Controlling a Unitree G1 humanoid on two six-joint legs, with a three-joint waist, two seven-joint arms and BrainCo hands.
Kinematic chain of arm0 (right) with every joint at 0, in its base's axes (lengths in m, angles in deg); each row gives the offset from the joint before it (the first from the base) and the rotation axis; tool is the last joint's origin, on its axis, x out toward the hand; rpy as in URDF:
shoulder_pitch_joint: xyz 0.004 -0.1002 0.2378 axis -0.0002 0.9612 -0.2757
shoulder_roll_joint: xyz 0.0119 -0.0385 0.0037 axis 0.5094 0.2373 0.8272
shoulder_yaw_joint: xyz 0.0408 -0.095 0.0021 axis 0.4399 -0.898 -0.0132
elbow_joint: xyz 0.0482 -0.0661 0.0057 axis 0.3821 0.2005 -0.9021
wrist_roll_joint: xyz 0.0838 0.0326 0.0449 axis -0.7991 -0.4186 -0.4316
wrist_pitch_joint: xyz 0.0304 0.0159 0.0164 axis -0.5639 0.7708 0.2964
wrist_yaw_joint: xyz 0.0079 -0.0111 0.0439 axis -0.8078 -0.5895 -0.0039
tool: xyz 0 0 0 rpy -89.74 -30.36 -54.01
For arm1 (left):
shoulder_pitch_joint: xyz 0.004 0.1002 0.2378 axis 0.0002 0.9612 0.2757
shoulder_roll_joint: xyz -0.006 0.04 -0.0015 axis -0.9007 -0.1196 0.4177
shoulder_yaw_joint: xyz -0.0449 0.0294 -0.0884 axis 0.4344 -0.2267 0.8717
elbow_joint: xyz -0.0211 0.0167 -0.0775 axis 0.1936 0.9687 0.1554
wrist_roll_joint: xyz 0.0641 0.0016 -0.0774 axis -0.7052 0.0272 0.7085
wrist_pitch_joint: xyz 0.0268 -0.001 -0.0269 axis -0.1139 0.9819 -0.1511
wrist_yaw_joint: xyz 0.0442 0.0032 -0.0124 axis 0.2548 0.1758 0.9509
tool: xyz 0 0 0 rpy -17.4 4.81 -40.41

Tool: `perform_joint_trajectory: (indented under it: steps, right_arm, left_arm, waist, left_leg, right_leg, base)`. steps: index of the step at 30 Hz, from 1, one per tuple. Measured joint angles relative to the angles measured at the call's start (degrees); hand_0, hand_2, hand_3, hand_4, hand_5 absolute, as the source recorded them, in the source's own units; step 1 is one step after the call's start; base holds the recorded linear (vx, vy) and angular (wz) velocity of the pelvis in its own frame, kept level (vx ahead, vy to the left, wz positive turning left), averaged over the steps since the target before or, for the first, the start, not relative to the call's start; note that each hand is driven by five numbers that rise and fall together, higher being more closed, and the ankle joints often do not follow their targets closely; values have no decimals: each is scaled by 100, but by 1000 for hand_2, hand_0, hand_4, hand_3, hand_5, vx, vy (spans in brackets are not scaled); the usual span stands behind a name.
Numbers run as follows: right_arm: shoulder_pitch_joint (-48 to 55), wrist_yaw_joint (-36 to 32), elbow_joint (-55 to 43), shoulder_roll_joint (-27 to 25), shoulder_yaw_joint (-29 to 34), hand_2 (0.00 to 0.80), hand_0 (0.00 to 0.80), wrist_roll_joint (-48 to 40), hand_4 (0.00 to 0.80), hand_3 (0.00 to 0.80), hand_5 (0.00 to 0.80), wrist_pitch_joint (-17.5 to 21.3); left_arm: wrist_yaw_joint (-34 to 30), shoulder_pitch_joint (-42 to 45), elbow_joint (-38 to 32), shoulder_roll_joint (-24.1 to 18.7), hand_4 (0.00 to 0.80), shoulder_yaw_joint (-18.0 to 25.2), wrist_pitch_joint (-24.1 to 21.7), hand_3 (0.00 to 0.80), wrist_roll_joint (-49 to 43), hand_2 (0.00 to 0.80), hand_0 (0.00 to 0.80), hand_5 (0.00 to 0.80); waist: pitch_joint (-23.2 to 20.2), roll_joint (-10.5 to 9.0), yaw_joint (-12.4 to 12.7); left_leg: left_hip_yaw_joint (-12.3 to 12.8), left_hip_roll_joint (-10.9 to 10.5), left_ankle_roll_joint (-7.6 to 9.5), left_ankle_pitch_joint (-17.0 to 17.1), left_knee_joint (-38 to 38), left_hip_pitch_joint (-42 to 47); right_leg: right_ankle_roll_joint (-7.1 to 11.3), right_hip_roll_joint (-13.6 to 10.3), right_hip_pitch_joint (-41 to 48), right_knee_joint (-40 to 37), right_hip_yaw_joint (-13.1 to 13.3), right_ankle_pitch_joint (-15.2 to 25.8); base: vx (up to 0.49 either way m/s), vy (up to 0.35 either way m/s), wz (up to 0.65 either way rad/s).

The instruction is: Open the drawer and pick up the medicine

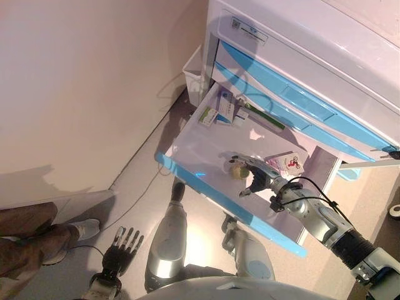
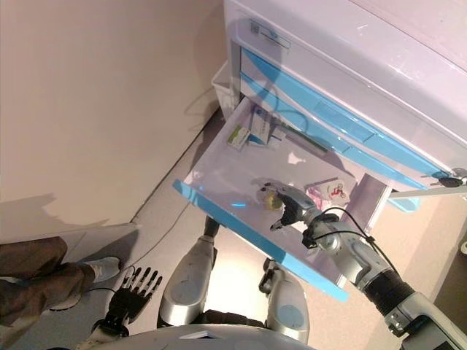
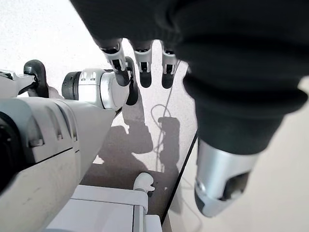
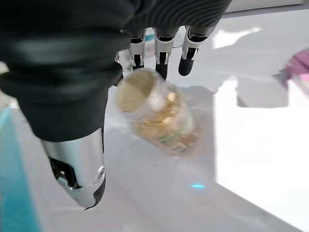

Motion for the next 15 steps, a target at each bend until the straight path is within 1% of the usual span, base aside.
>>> perform_joint_trajectory:
  steps: [7,10,15]
  right_arm:
    - [-47,484,530,135,-7,0,0,281,0,0,0,-246]
    - [-51,707,724,146,-5,0,0,335,0,0,0,-329]
    - [-7,971,794,152,3,0,0,326,0,0,0,-338]
  left_arm:
    - [0,-6,-2,44,0,-5,0,0,-9,0,0,0]
    - [0,-7,1,45,0,-5,0,0,-21,0,0,0]
    - [0,-13,-1,45,0,-4,1,0,-53,0,0,0]
  waist:
    - [5,90,27]
    - [9,100,37]
    - [9,100,39]
  left_leg:
    - [-5,1,0,1,1,0]
    - [-7,2,0,3,2,0]
    - [-8,3,-1,5,5,-1]
  right_leg:
    - [-1,2,0,0,-5,0]
    - [-1,4,0,0,-7,0]
    - [0,6,0,0,-7,-1]
  base:
    - [0,0,0]
    - [0,0,0]
    - [0,0,0]
